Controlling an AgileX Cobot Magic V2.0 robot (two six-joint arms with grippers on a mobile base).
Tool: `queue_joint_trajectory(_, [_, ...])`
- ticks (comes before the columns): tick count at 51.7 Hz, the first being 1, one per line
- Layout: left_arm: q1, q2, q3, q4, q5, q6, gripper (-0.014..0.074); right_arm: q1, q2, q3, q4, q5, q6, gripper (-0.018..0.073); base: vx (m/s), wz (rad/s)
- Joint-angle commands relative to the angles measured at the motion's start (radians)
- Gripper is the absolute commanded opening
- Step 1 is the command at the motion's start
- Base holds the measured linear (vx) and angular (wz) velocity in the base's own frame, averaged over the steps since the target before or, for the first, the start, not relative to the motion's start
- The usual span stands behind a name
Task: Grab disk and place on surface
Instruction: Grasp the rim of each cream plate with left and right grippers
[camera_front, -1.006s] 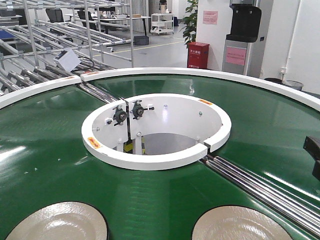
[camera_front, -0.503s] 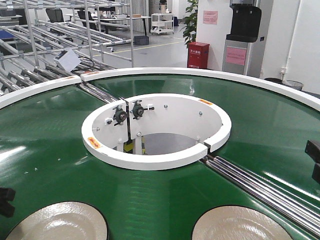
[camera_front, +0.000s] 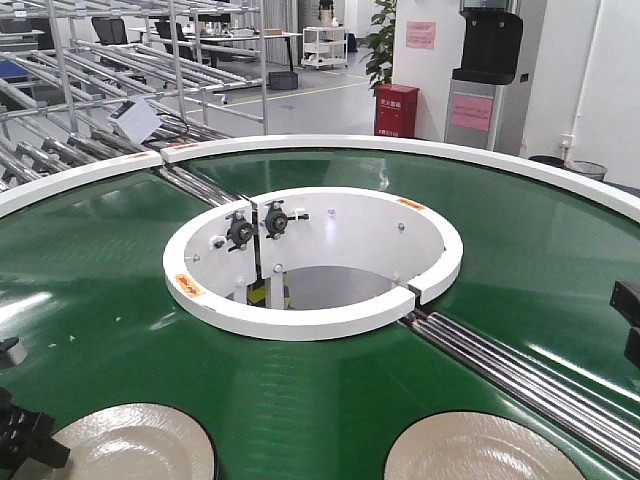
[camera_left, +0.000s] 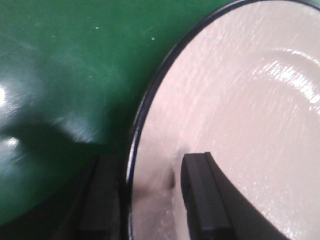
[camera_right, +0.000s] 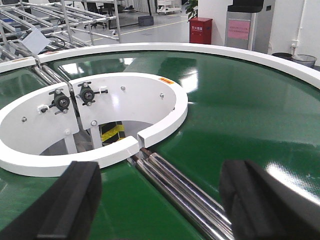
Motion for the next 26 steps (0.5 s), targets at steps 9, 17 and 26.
queue_joint_trajectory(9, [-0.005, 0.030, -0.028, -0.159, 0.158, 0.025, 0.0296, 0.000, -0.008, -0.033, -0.012, -0.094, -0.005, 0.0535, 0.00, 0.00])
queue_joint_trajectory(17, [-0.005, 0.043, -0.028, -0.186, 0.199, 0.040, 0.0132, 0.000, -0.008, -0.033, -0.011, -0.107, -0.005, 0.0535, 0.00, 0.00])
queue_joint_trajectory(26, [-0.005, 0.043, -0.028, -0.232, 0.219, 0.049, -0.0010, 0.000, -0.008, -0.033, -0.011, -0.107, -0.005, 0.0535, 0.00, 0.00])
